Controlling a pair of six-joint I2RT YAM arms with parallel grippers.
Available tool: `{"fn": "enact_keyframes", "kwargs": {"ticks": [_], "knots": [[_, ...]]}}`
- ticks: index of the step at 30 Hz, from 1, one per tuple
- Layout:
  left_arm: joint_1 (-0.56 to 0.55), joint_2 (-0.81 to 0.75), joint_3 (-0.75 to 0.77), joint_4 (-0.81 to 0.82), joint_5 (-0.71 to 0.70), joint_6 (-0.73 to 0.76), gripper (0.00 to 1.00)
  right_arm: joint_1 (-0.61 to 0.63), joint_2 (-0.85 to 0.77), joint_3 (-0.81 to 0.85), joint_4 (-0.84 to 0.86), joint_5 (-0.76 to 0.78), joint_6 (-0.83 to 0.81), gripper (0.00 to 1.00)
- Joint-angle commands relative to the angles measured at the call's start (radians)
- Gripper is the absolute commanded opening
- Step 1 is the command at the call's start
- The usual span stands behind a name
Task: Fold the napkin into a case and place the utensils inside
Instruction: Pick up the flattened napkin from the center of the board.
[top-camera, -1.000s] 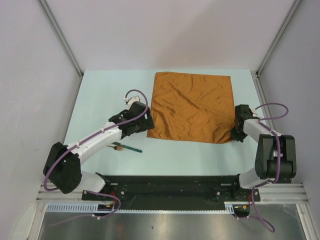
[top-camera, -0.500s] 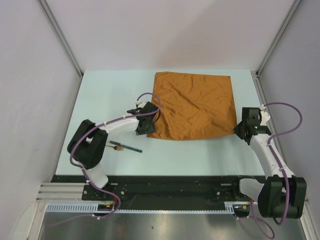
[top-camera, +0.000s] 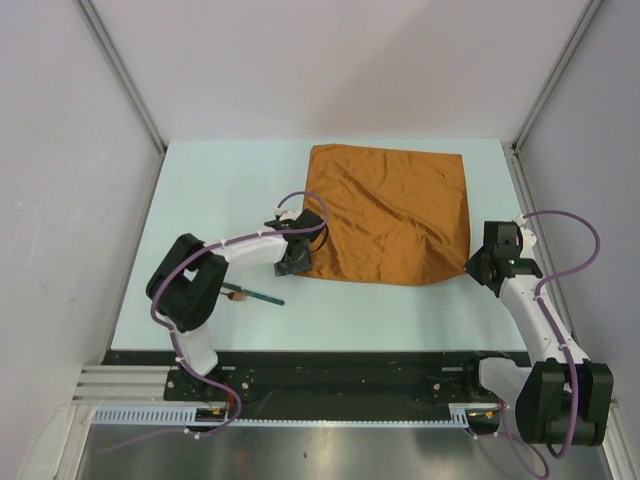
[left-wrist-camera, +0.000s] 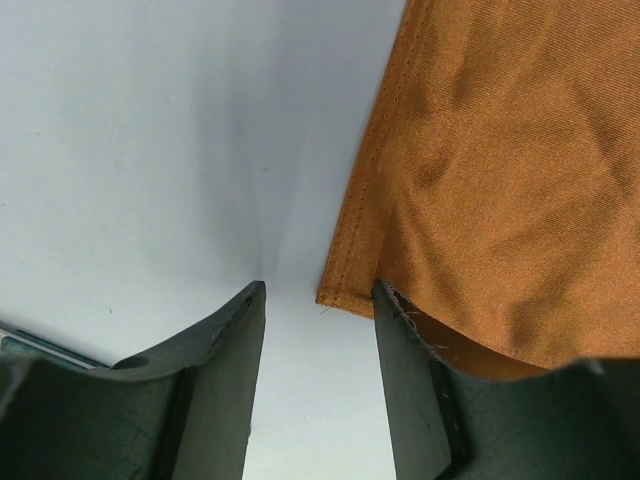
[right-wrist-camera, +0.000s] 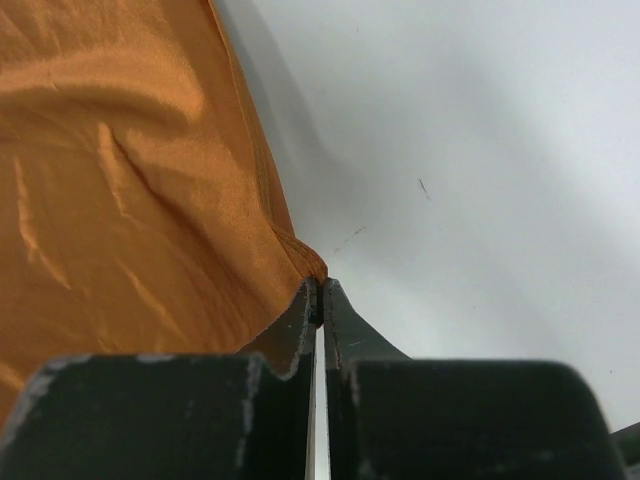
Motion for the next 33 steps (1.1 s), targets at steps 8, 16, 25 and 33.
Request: {"fn": "enact_keyframes", "kwargs": {"ticks": [8,16,25,33], "knots": [[0.001,0.013,-0.078,0.143,0.051,-0.077,0.22,-0.011,-0.062,-0.008,0.007,-0.032,-0.013,0.0],[0.003,-0.219,-0.067,0.183,-0.009,0.077,0.0,-0.054,-0.197,0.051,-0.01,-0.086,-0.126,0.0],[0.0,-0.701,-0.056,0.296,0.068,0.264,0.0,-0.064,-0.422,0.27,-0.045,-0.147,-0.192,0.0],[-0.008,-0.51,-0.004,0.084,0.334,0.235,0.44,-0.064,-0.427,0.236,-0.088,-0.178,-0.145,0.0]]}}
